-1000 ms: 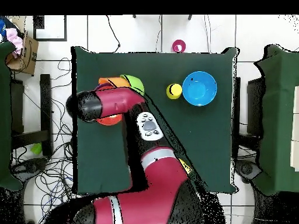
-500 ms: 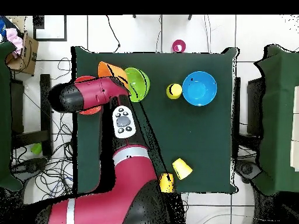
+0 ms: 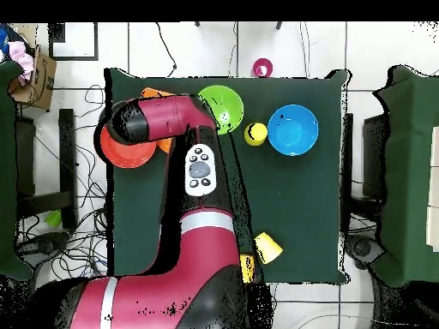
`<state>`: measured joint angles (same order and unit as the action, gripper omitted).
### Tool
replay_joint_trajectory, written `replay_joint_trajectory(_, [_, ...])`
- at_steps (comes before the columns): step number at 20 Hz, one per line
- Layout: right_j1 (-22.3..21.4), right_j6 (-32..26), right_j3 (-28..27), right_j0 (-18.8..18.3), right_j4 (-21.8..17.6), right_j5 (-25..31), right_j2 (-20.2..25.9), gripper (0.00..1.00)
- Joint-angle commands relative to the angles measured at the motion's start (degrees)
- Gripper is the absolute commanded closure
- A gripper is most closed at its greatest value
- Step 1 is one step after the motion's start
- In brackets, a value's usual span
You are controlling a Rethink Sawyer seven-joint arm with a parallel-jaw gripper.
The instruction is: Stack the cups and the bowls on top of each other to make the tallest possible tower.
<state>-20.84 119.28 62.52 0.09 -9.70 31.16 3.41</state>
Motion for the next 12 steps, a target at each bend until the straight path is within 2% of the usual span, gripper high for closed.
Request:
replay_joint_trajectory(1, [7.2,3.3,-8.2,-1.1,-4.1,-0.4,-3.8,0.00])
replay_joint_trajectory(5, [8.8,1.7,-10.4,-1.6,-4.9,-1.6,-5.3,0.00])
replay_joint_trajectory(9, [9.0,-1.4,-11.1,-3.5,-4.7,-1.3,-4.5,0.00])
replay_joint_trajectory(11, [8.8,-4.8,-11.6,-5.1,-4.9,-3.0,-2.1,0.00])
replay_joint_trajectory(12, [9.3,-8.1,-12.6,-6.3,-4.2,-0.9,0.4,0.00])
